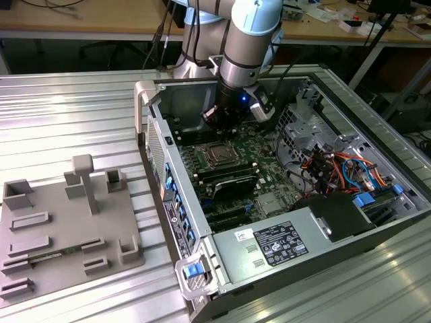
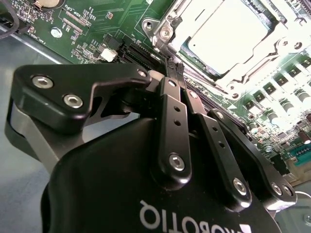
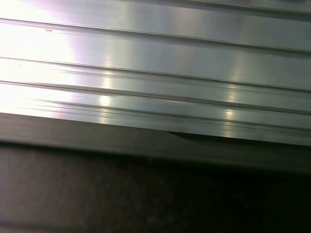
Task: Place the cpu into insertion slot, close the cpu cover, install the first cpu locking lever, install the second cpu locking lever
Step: 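Install the first cpu locking lever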
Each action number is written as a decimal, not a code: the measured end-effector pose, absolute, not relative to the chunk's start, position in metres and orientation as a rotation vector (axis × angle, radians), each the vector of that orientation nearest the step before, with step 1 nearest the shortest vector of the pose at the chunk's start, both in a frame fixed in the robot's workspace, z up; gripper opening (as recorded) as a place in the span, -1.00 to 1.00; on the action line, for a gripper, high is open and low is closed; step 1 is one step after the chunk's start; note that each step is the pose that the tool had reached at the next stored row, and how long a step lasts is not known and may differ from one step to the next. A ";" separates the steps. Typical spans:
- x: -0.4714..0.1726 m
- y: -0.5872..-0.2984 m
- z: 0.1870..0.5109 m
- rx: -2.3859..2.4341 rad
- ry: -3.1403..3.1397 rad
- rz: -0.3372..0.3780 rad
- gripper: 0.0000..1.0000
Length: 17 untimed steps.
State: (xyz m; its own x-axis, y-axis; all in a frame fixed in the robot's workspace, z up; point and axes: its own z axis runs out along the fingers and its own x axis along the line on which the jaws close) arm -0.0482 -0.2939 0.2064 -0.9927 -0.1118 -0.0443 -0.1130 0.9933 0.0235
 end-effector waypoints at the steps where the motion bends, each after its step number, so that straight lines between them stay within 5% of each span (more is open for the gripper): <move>1: -0.048 -0.294 0.206 -0.174 3.094 0.040 -0.79; 17: -0.048 -0.301 0.206 -0.174 3.094 0.040 -0.79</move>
State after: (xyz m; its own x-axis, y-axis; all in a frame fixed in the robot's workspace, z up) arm -0.0480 -0.3007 0.2061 -0.9927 -0.1118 -0.0442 -0.1129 0.9933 0.0236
